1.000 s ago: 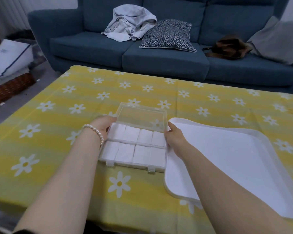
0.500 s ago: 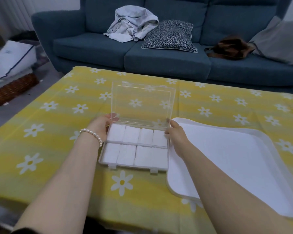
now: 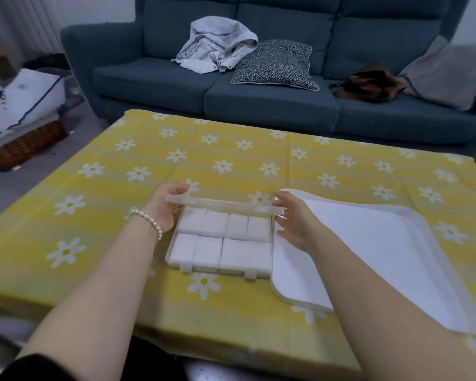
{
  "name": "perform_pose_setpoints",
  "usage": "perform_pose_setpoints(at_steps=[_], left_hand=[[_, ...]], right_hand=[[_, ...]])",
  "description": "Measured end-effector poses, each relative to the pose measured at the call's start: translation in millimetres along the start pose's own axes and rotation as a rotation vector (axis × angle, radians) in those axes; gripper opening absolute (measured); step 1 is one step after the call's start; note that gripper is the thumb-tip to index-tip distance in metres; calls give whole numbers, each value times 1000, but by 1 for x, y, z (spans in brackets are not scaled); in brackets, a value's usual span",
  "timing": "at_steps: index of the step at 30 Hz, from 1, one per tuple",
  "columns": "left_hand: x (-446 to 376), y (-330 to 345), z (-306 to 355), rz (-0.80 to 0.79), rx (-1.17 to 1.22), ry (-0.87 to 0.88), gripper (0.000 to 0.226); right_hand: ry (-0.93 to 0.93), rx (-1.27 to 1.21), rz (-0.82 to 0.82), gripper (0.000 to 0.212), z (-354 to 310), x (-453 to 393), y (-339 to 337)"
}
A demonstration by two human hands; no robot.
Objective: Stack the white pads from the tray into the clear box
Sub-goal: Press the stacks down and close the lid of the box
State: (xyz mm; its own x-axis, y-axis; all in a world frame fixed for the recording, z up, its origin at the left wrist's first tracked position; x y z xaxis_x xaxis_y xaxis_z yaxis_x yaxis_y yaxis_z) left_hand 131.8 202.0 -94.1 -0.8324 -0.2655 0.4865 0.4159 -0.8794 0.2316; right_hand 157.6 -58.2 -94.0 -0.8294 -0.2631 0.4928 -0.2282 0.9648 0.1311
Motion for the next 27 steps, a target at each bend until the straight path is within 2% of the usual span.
perform_pose_setpoints(at_steps=[1,3,5,10,14,20,25,27], left_hand=[[7,0,-2,-44,-45,-37,10],[20,-5,-5,-75,-172,-91,36],[34,-11,-6,-31,-317,-79,47],[67,-14,-28,-13,-604,-38,38],[73,-23,-38,46,-829,49,54],[73,-29,-47,52,-889,116,64],[63,-31,-45,55,-910,173,54],[62,-36,-47,76,-957,160,41]], right_hand=[[-10,68,5,17,0,6,2],[-78,222,23,37,0,16,3],[-155,403,46,52,4,28,5],[-306,827,158,62,36,49,15],[-285,1126,210,59,64,50,19],[-289,1202,239,62,69,50,22],[-268,1173,249,65,65,48,21],[-254,1121,257,70,66,50,21]])
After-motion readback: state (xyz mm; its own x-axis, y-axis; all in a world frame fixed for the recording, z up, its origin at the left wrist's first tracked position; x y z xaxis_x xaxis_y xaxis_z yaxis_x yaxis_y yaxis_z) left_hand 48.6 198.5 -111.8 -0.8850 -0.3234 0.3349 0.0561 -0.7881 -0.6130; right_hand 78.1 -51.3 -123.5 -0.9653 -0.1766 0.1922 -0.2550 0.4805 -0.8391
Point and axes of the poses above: each hand's wrist, its own x-axis away from the middle knuckle, its own y-axis out of the palm, z = x × y, the point moved 6 cm from there along -x, towards the middle knuckle, and after that the axes turned 1 degree about x, right-handed, at the moved point
